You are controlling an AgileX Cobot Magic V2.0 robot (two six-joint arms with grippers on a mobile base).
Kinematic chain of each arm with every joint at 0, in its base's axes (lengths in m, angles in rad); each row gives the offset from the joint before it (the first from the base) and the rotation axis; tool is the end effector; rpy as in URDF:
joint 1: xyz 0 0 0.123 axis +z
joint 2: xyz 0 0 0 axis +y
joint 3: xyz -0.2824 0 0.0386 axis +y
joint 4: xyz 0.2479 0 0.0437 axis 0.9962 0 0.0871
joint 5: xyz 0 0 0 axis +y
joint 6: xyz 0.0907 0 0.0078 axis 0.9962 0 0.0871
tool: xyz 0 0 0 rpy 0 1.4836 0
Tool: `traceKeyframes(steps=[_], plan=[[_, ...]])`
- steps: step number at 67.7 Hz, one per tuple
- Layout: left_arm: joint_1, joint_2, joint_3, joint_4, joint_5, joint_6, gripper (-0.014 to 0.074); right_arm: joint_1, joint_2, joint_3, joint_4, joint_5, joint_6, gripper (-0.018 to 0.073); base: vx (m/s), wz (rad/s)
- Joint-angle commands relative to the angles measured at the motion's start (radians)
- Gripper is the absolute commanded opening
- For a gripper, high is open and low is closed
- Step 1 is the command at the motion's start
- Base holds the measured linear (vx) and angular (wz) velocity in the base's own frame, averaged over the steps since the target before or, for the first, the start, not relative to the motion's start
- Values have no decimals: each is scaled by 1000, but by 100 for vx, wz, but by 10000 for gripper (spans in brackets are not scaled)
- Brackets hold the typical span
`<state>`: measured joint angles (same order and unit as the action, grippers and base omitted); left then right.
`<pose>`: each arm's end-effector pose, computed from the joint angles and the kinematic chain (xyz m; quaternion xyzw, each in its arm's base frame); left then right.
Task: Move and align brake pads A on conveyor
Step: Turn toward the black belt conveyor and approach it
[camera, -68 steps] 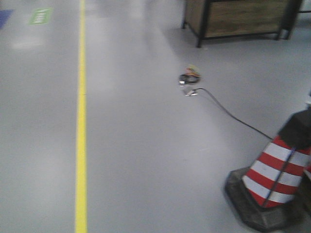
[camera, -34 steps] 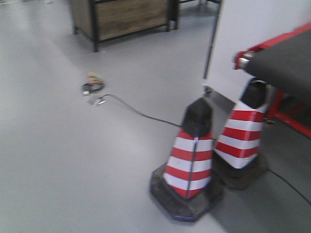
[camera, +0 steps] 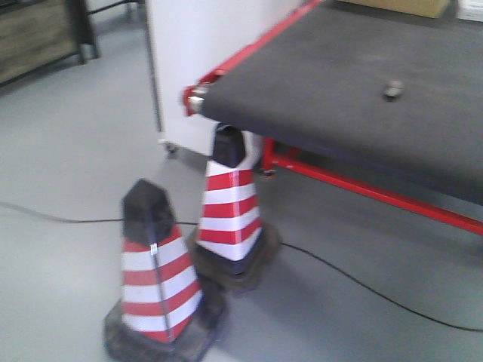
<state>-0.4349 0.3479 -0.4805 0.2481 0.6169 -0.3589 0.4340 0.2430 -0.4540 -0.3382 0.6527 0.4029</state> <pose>0.0700 -0.0182 0.2979 0.0758 0.8240 -0.1059 0.5514 0.0557 0.0055 0.2943 -0.0639 0.8081 0.0824 0.5797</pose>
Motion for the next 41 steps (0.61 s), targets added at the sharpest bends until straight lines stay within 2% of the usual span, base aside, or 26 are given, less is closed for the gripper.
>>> traceKeyframes(steps=[1,24,41], plan=[[-4,10,-27,12,-99,-7,-6,-4,12,-28,-26,-92,-9,-4,20,-83],[-4,10,-27,12,-99,-7,-6,-4,12,-28,-26,-92,-9,-4,16,-78],[-4,10,-27,12,-99,-7,-6,-4,12,-28,-26,-92,-9,-4,10,-53]])
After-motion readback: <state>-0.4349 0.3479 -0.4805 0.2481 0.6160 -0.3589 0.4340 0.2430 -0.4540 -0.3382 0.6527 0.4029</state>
